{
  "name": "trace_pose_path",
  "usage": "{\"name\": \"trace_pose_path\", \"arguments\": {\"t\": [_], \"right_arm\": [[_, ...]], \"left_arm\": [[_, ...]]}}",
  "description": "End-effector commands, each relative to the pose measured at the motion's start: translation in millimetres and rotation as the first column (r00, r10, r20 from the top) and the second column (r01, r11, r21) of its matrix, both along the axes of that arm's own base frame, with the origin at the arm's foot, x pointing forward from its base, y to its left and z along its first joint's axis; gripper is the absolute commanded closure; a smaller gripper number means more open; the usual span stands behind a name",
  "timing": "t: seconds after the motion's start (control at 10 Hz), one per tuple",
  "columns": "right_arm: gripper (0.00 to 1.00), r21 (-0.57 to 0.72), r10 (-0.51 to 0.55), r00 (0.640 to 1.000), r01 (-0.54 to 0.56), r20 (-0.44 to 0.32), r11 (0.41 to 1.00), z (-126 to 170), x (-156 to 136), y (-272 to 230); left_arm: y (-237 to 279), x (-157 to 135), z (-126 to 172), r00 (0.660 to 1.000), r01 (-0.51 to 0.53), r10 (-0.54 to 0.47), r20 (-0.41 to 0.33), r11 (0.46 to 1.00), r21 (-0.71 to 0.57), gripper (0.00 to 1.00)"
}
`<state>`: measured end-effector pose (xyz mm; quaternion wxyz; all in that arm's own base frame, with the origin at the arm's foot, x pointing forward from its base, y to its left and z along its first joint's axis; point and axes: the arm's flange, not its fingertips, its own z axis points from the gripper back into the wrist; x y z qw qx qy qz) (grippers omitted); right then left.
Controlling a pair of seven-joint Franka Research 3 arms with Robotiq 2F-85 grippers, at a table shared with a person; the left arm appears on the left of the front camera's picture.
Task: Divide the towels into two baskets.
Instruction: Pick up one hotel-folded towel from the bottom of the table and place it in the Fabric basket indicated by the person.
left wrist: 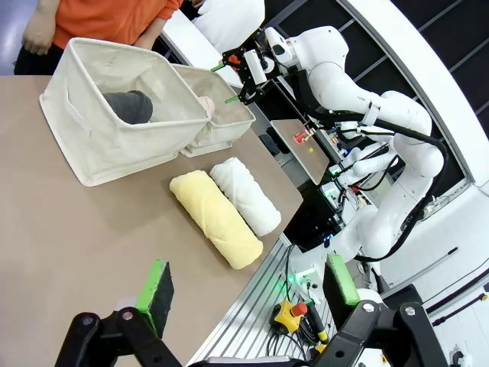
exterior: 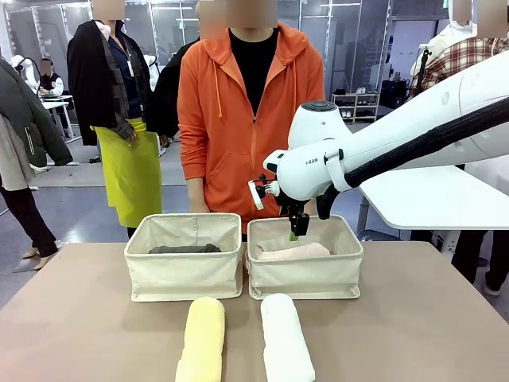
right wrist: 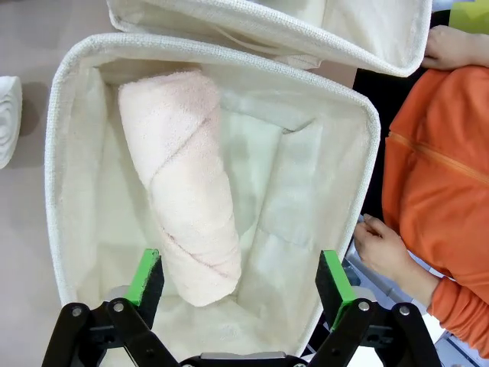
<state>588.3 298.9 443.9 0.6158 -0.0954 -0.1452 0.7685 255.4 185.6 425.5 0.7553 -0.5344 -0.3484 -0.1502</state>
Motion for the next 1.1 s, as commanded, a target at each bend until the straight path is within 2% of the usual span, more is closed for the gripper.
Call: {"name": "trace_pose_path", "arguments": {"t": [0.0, 0.2, 0.3, 0.4, 0.5, 0.7, 0.9, 1.0], "right_arm": [[0.00, 0.017, -0.016, 1.000, 0.016, -0.014, 1.000, 38.5, -19.5, -20.1], [0.00, 0.032, -0.065, 0.990, 0.070, -0.128, 0.997, 64.7, -42.8, -49.8], [0.00, 0.100, -0.093, 0.978, 0.113, -0.185, 0.989, 77.2, -50.7, -73.4], [0.00, 0.180, -0.138, 0.948, 0.195, -0.288, 0.964, 87.6, -58.2, -104.6], [0.00, 0.228, -0.203, 0.906, 0.300, -0.371, 0.926, 91.0, -67.7, -128.1], [0.00, 0.305, -0.217, 0.831, 0.412, -0.512, 0.859, 87.0, -94.1, -169.8], [0.00, 0.324, -0.207, 0.700, 0.545, -0.683, 0.774, 76.2, -127.2, -222.8], [0.00, 0.365, -0.207, 0.642, 0.638, -0.738, 0.678, 75.0, -138.9, -256.7]], "left_arm": [[2.2, -0.7, 3.4, 1.000, -0.003, 0.004, 0.022, 1.000, -0.020, 0.00], [2.2, -0.7, 3.4, 1.000, -0.003, 0.004, 0.022, 1.000, -0.020, 0.00], [2.2, -0.7, 3.4, 1.000, -0.003, 0.004, 0.022, 1.000, -0.020, 0.00], [2.2, -0.7, 3.4, 1.000, -0.003, 0.004, 0.022, 1.000, -0.020, 0.00], [2.2, -0.7, 3.4, 1.000, -0.003, 0.004, 0.022, 1.000, -0.020, 0.00], [2.2, -0.7, 3.4, 1.000, -0.003, 0.004, 0.022, 1.000, -0.020, 0.00], [2.2, -0.7, 3.4, 1.000, -0.003, 0.004, 0.022, 1.000, -0.020, 0.00], [2.2, -0.7, 3.4, 1.000, -0.003, 0.004, 0.022, 1.000, -0.020, 0.00]]}}
